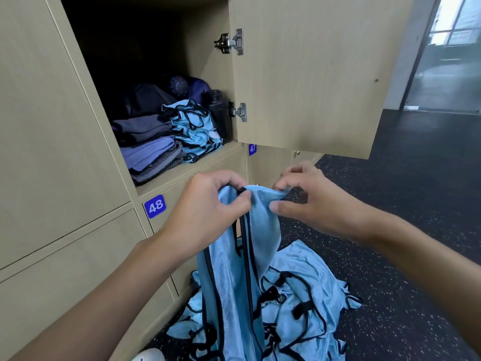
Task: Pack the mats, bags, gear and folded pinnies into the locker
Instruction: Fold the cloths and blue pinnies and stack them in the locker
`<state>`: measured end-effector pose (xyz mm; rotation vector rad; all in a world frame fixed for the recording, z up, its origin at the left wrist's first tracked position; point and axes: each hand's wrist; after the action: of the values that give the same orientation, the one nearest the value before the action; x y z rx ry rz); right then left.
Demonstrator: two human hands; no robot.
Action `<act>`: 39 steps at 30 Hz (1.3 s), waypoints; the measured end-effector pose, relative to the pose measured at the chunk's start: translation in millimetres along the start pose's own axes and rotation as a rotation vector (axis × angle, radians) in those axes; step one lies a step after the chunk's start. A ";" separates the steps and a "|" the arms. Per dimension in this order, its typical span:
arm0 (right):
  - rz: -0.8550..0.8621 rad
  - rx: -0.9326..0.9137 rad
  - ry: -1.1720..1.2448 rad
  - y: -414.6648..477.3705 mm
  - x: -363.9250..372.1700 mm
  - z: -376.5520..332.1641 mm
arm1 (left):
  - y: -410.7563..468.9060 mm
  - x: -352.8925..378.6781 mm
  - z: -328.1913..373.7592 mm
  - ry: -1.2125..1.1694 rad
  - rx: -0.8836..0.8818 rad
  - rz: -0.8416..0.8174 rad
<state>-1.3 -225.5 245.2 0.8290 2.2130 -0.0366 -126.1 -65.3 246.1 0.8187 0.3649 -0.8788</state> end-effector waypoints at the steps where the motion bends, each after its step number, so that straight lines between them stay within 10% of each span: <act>1: 0.006 -0.020 -0.016 -0.1 -1.4 1.8 | 0.4 -1.7 -0.5 -0.007 0.000 0.003; 13: 0.131 -0.140 0.129 -4.1 -16.2 -4.5 | 10.7 -26.1 -14.1 -0.035 -0.102 -0.145; 23: -0.141 -0.218 0.333 -16.4 -13.9 -28.3 | 8.1 -16.8 -0.4 -0.204 -0.034 0.016; 39: 0.153 -0.284 0.175 -14.8 40.8 -31.6 | 7.4 -13.8 12.0 -0.394 -0.061 0.142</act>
<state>-50.7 -206.1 237.2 0.8645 2.2394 0.4296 -129.1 -64.3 265.6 0.5899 -0.0122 -0.8683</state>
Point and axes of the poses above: each hand's wrist, its own y-axis towards the middle knuckle, its own x-axis out of the palm, z = x × y, and after that the axes turned 4 degrees about y, right-handed
